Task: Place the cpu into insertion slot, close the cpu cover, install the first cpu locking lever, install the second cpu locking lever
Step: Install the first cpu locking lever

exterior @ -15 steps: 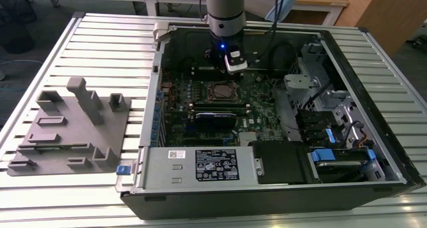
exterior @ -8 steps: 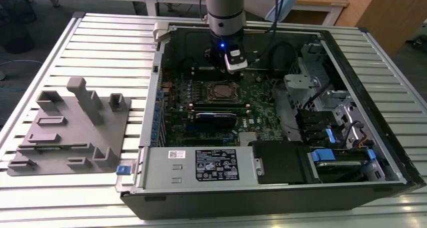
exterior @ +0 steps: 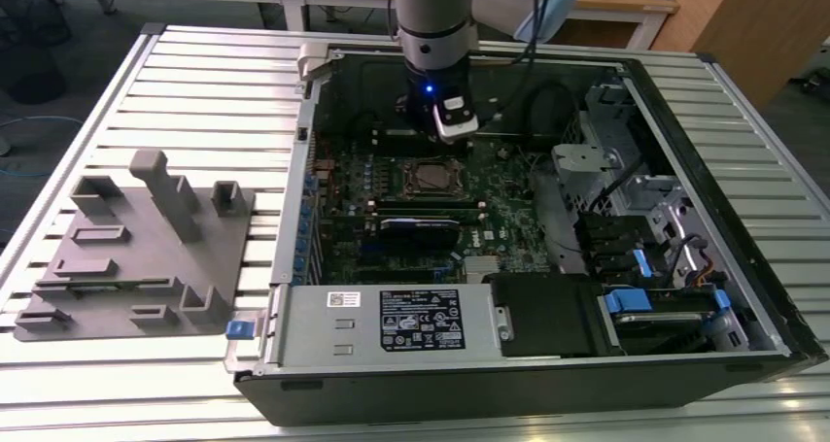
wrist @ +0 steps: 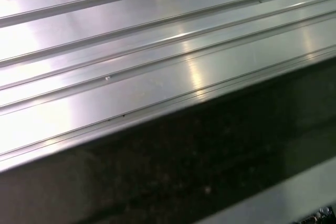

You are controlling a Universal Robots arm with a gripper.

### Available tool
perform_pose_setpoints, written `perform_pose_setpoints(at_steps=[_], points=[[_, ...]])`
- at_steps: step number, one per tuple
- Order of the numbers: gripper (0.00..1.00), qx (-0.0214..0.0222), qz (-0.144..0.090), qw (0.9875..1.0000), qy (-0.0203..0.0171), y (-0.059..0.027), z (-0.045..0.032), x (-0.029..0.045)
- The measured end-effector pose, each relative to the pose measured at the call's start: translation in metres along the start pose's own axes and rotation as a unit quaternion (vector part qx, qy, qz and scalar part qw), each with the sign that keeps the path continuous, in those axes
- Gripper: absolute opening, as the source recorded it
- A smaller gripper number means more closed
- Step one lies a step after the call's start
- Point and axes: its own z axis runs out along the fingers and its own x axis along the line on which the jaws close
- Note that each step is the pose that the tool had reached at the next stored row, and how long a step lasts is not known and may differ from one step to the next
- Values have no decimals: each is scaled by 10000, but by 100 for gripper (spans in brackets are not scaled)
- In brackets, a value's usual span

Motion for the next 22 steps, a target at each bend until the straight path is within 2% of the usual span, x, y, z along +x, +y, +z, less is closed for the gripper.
perform_pose_setpoints(at_steps=[4,11,22], points=[[10,-16,-4,10000,-43,-13,19,30],[10,-31,-8,10000,-83,-19,31,41],[10,-27,-11,10000,-92,-16,-1,36]])
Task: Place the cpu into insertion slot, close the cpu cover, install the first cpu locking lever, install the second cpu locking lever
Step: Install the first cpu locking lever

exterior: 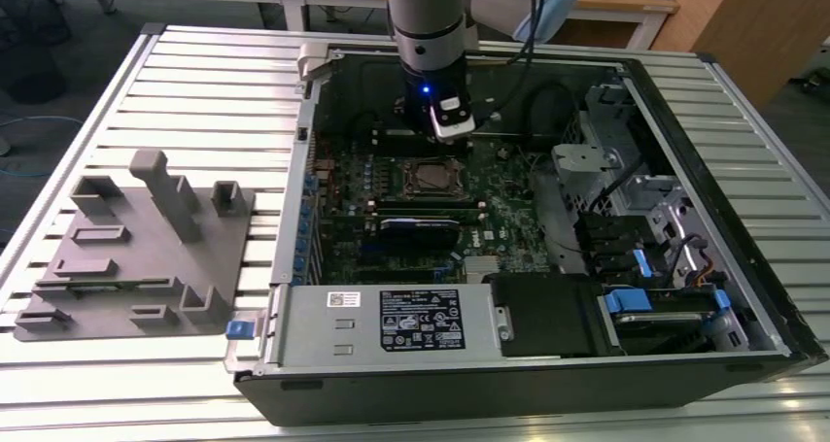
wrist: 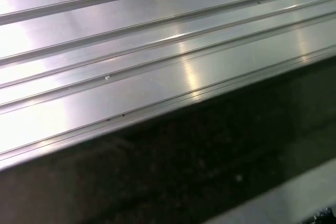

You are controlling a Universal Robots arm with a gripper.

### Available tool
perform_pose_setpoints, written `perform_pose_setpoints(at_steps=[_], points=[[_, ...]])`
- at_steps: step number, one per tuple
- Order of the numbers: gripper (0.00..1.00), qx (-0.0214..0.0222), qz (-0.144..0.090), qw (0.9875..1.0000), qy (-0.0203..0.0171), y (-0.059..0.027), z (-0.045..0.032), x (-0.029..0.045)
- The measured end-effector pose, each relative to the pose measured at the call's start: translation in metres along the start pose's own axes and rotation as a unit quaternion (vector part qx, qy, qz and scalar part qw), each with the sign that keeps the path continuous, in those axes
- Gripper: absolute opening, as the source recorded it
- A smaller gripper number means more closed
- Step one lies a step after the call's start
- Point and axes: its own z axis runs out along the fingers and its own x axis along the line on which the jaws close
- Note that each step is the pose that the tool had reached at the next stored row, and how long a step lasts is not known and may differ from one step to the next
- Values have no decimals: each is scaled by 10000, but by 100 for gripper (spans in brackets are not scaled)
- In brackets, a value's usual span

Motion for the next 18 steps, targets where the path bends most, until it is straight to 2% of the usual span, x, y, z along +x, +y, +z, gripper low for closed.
perform_pose_setpoints(at_steps=[18], points=[[10,48,-15,10000,-39,-48,9,1]])
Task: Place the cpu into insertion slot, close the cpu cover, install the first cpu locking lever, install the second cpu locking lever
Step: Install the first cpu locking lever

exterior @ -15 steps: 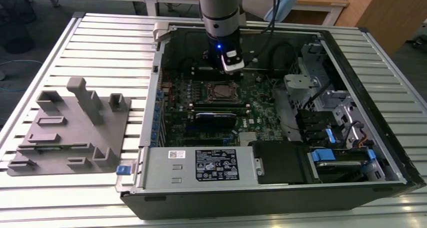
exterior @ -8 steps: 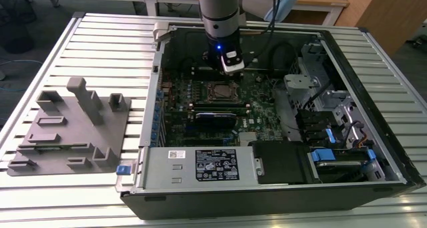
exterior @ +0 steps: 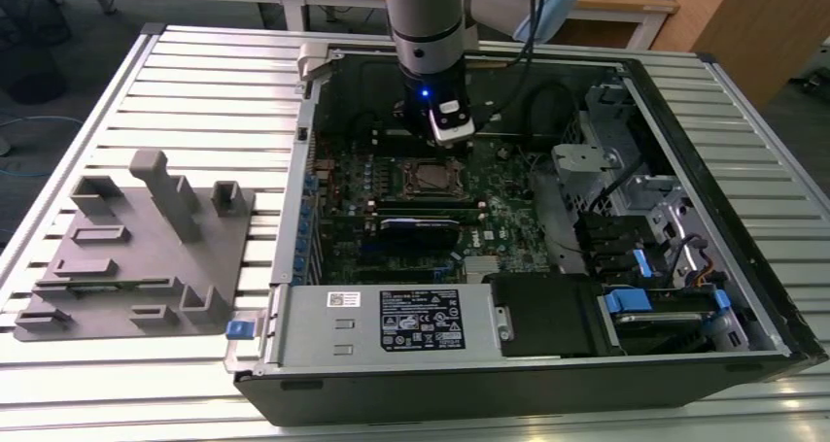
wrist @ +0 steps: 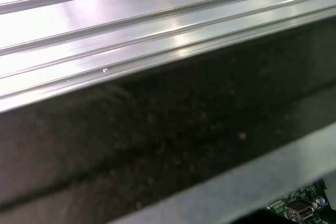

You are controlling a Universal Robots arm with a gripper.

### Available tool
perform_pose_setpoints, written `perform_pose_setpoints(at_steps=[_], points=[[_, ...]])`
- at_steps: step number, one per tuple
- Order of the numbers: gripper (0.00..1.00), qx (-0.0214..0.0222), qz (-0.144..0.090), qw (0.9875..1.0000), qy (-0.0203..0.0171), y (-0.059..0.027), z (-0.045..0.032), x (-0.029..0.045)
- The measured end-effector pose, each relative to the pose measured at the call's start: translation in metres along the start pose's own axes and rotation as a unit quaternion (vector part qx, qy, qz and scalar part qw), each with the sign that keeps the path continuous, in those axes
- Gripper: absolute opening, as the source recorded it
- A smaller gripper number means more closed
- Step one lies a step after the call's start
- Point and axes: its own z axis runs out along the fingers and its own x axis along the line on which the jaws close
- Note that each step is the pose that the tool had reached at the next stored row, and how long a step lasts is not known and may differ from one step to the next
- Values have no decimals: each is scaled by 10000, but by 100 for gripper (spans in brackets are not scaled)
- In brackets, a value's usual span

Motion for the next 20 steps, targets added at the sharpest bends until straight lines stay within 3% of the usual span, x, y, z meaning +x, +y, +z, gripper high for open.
perform_pose_setpoints(at_steps=[20], points=[[10,-36,8,10000,4,61,-12,21]])
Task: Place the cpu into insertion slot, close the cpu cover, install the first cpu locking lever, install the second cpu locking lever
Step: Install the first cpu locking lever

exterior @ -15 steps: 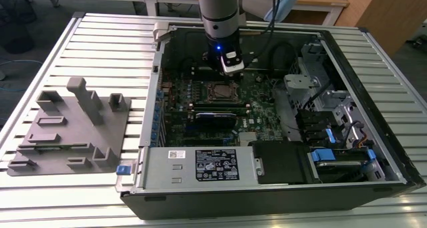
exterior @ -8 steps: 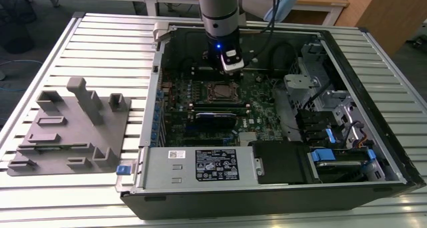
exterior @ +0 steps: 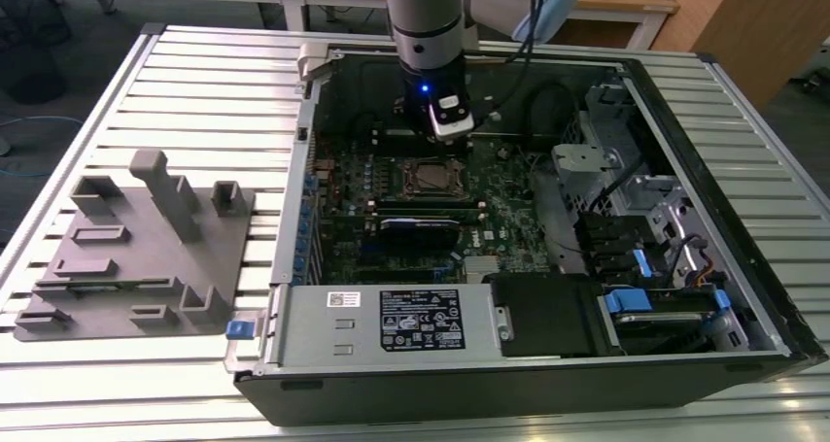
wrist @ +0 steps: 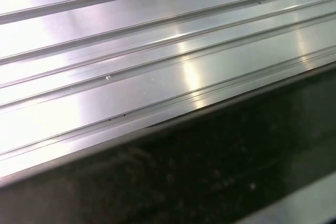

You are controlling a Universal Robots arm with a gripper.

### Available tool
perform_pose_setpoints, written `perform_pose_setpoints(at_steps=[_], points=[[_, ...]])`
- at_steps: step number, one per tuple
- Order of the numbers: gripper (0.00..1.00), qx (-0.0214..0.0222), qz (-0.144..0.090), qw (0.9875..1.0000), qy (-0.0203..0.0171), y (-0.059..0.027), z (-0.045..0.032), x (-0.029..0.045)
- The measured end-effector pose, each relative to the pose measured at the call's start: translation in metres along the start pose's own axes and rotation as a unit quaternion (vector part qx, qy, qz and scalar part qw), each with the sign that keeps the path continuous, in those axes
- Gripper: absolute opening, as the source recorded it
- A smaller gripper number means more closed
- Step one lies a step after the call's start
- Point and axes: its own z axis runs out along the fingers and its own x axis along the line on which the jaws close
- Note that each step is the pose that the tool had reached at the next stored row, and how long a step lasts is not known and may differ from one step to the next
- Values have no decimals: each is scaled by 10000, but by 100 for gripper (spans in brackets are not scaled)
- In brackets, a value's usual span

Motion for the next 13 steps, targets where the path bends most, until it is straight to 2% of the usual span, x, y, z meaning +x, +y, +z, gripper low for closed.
perform_pose_setpoints(at_steps=[6,13], points=[[10,-36,-10,9999,-100,-16,10,40],[10,-75,-11,9999,-150,-26,10,60]])
